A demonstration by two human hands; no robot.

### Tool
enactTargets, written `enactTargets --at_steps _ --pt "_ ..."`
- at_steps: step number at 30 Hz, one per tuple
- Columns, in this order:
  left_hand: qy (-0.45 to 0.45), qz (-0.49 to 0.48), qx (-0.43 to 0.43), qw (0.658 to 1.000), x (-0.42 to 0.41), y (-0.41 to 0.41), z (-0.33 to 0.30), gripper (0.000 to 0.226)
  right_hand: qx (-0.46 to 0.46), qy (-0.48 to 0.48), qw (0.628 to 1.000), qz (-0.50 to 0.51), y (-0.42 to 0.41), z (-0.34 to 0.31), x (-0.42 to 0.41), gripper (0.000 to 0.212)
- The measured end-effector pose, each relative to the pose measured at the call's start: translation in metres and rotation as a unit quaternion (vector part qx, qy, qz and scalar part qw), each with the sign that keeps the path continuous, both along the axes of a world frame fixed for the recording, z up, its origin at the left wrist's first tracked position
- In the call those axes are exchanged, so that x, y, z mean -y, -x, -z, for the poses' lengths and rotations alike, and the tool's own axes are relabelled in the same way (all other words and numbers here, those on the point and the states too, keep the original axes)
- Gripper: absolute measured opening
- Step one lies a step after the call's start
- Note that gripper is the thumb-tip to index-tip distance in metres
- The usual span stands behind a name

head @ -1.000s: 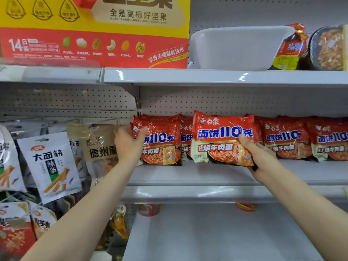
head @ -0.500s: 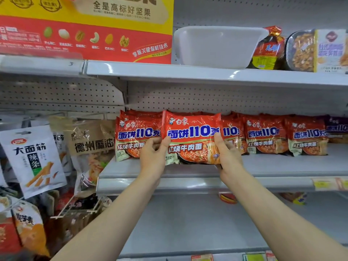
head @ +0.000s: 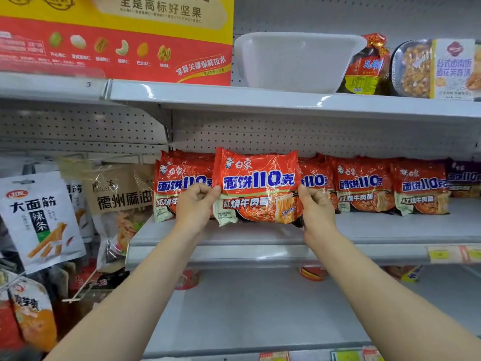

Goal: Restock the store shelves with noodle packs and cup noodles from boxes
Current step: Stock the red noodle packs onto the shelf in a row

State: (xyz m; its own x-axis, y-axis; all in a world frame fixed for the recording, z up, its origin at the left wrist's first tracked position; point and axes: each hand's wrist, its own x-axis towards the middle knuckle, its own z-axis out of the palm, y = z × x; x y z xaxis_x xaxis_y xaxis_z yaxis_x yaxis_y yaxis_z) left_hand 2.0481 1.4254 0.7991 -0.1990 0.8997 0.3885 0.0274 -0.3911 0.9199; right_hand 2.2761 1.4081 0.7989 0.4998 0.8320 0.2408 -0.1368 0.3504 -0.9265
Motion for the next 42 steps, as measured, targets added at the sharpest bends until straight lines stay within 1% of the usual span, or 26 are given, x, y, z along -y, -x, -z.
enactTargets --at_steps 4,8,11,16,22,25,29,32,35,37,39,42 --pt "0.028 0.036 -0.01 0.999 -0.009 0.004 -0.01 0.015 0.053 0.006 0.998 0.026 -0.007 -0.002 -0.015 0.019" --pt "0.057 0.019 -0.046 0.997 -0.024 0.006 -0.011 0.017 0.076 0.019 0.996 0.042 -0.008 -0.004 -0.027 0.02" --pt "0.065 -0.004 -0.069 0.995 -0.036 0.006 -0.008 0.016 0.1 0.028 0.993 0.061 -0.009 -0.004 -0.038 0.016" --pt "0.068 -0.026 -0.076 0.994 -0.05 0.002 -0.005 0.013 0.119 0.058 0.989 0.07 -0.008 -0.001 -0.05 0.016" --pt "0.06 -0.054 -0.122 0.989 -0.06 -0.007 -0.008 0.012 0.078 0.066 0.993 0.062 -0.01 0.003 -0.064 0.011" --pt "0.062 -0.06 -0.128 0.988 -0.064 -0.009 -0.011 0.014 0.073 0.077 0.993 0.056 -0.011 0.003 -0.071 0.011" --pt "0.076 -0.07 -0.132 0.986 -0.068 -0.011 -0.01 0.011 0.063 0.098 0.992 0.05 -0.011 0.004 -0.078 0.009" --pt "0.068 -0.075 -0.142 0.985 -0.069 -0.013 -0.006 0.013 0.065 0.105 0.991 0.046 -0.009 0.005 -0.082 0.005" --pt "0.051 -0.065 -0.162 0.983 -0.068 -0.017 -0.003 0.01 0.061 0.108 0.991 0.047 -0.009 0.004 -0.083 0.016" --pt "0.044 -0.056 -0.196 0.978 -0.063 -0.021 -0.003 0.027 0.061 0.108 0.991 0.048 -0.01 0.004 -0.082 0.02" --pt "0.034 -0.055 -0.227 0.972 -0.056 -0.024 -0.001 0.038 0.07 0.107 0.991 0.046 -0.01 0.004 -0.08 0.019" --pt "0.019 -0.055 -0.243 0.968 -0.05 -0.023 0.003 0.051 0.086 0.112 0.989 0.038 -0.008 0.005 -0.076 0.005"
